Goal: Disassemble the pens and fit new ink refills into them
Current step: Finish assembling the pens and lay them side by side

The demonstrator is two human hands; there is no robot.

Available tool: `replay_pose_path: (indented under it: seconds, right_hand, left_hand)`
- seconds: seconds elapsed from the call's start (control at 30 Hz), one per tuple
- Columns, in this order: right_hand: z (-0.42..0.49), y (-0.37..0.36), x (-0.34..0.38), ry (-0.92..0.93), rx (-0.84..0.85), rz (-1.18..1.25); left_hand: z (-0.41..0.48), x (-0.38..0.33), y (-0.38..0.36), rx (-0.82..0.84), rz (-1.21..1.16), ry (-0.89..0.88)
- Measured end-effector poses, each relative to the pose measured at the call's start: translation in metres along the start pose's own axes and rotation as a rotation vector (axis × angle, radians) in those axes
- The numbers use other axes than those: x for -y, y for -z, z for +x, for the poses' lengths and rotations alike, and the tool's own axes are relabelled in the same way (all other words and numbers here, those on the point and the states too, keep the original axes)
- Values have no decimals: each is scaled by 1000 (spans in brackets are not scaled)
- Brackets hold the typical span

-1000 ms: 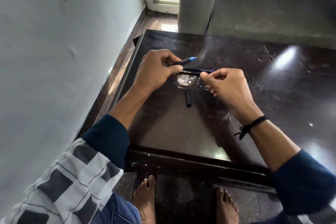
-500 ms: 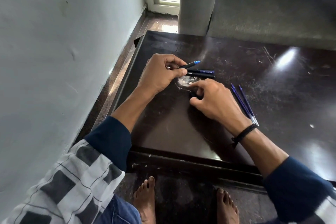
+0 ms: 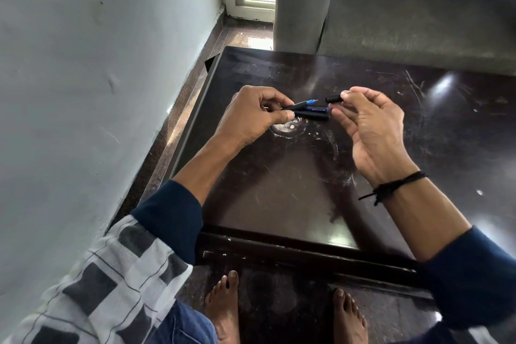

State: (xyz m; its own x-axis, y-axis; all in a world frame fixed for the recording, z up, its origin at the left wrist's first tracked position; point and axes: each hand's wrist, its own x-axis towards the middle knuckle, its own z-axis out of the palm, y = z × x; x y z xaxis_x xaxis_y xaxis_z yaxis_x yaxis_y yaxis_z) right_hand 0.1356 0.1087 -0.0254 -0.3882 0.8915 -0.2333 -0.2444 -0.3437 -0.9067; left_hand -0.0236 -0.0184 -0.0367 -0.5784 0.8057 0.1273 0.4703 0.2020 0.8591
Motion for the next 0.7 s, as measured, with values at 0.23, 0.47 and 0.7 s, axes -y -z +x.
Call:
replay_pose_path:
  seconds: [0.23, 0.47, 0.7]
  right_hand:
    - [-4, -2, -4, -47, 44, 14]
    - [-3, 0, -2, -80, 58, -38]
    - [-2, 2, -3, -99, 105, -8]
  left_hand:
    - [-1, 0, -2, 29, 0, -1]
    - [-2, 0, -1, 51, 3, -11]
    - [-2, 1, -2, 84, 17, -7]
